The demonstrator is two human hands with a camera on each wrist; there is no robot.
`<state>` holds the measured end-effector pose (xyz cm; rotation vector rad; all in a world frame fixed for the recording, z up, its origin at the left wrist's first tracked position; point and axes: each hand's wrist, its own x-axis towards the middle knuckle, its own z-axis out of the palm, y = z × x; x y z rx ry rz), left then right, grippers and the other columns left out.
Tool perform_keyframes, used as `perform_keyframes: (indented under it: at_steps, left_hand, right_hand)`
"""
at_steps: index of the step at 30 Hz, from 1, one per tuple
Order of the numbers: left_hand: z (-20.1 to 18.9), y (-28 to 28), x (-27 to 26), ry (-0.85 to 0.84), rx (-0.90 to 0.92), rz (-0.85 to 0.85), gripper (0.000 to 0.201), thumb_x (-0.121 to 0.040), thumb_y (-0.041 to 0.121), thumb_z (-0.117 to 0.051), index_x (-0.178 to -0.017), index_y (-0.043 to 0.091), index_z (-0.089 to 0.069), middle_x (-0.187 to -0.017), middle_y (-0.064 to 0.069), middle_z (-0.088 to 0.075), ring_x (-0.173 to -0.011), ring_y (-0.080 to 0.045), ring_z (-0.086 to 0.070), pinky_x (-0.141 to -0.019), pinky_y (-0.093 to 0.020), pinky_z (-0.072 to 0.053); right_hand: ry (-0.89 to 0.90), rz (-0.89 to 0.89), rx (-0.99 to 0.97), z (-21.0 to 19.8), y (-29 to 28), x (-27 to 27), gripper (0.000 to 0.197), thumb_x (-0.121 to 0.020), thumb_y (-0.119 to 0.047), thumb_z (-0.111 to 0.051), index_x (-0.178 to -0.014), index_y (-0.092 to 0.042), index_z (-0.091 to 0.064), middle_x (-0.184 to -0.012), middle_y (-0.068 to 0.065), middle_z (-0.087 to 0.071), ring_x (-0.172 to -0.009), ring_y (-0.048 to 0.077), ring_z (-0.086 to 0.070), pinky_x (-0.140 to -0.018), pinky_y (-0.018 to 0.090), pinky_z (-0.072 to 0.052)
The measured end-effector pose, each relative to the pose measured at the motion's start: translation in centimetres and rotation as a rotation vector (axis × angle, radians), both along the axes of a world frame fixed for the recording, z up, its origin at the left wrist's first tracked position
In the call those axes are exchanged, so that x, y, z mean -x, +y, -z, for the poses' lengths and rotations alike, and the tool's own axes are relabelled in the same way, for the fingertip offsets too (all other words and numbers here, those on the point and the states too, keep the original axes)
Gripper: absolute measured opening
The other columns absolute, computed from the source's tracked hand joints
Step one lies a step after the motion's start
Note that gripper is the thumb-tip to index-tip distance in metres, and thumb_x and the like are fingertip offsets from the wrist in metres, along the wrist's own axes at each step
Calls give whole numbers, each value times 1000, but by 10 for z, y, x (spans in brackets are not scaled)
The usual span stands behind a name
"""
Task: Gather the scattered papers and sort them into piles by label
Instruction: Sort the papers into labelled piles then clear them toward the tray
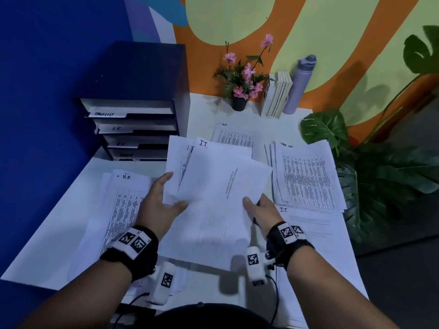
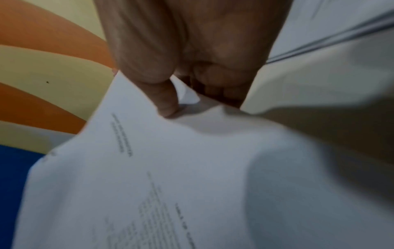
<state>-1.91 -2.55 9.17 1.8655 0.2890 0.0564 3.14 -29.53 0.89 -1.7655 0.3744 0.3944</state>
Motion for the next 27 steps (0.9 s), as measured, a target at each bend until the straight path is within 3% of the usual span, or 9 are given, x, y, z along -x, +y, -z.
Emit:
perform_keyframes:
  at_steps: [4,7,11,14,17,19,21,25,27]
  left_hand:
    - [13,8,1,-12,-17,13,63,-96,10,-54,-145,43,-31,-146,16,-33,-132,6,-26,-106,-20,-26]
    - [16,15,2,-17,-48,56,68,-97,7,-51,-148,42,-22,-146,23,-33,-131,5,-32,-106,-19,-27]
    - [28,14,6,59,102,148,66,-97,3,-48,-119,65,-44,-122,32,-58,-119,2,-53,-107,-33,-37]
    - [33,5,11,141,266,207,54,-98,1,-47,-119,49,-54,-120,19,-65,-115,-8,-60,-104,-42,-44]
    - [36,-1,13,203,247,310,46,-100,7,-45,-125,45,-50,-120,11,-66,-105,-14,-64,-91,-34,-50]
    - [44,2,12,213,163,293,46,-101,9,-43,-136,38,-41,-129,6,-58,-112,-18,-59,-97,-35,-46]
    - [54,10,7,205,-6,287,50,-100,8,-44,-144,29,-35,-135,3,-53,-125,-20,-51,-106,-34,-38]
    - [64,23,-1,272,-372,321,55,-98,17,-48,-149,24,-29,-153,-3,-32,-139,-23,-35,-113,-35,-29]
    - [72,29,-4,286,-477,322,57,-96,18,-49,-150,20,-30,-154,-6,-30,-139,-25,-33,-114,-35,-28]
  right_hand:
    - [-48,134,-74,-3,3,11,25,-81,-33,-66,-104,-24,-68,-104,0,-75,-99,25,-70,-93,51,-54]
    - [-17,206,-204,-12,-3,19,17,-91,-13,-63,-106,-15,-70,-108,5,-74,-104,27,-69,-96,48,-51]
    - [7,186,-378,-21,0,32,21,-96,-2,-55,-113,-8,-66,-112,7,-72,-104,22,-68,-87,35,-54]
    - [-36,256,-388,-17,9,40,17,-94,4,-54,-101,-10,-60,-98,7,-72,-92,22,-68,-81,33,-53]
    - [-79,329,-132,-15,2,47,35,-92,1,-56,-119,-21,-50,-91,5,-71,-84,23,-68,-80,40,-55]
    - [-97,329,57,-17,-16,52,50,-91,-2,-55,-130,-31,-44,-93,6,-68,-83,22,-65,-75,32,-52]
    - [-101,385,237,-19,-44,60,57,-91,0,-53,-139,-27,-41,-95,11,-58,-83,24,-57,-75,27,-44]
    - [32,479,546,-20,-106,88,57,-91,-1,-43,-143,-25,-42,-95,14,-57,-79,29,-54,-71,31,-45]
    - [119,493,642,-23,-129,102,58,-90,-4,-42,-144,-27,-39,-107,19,-60,-82,32,-56,-71,32,-45]
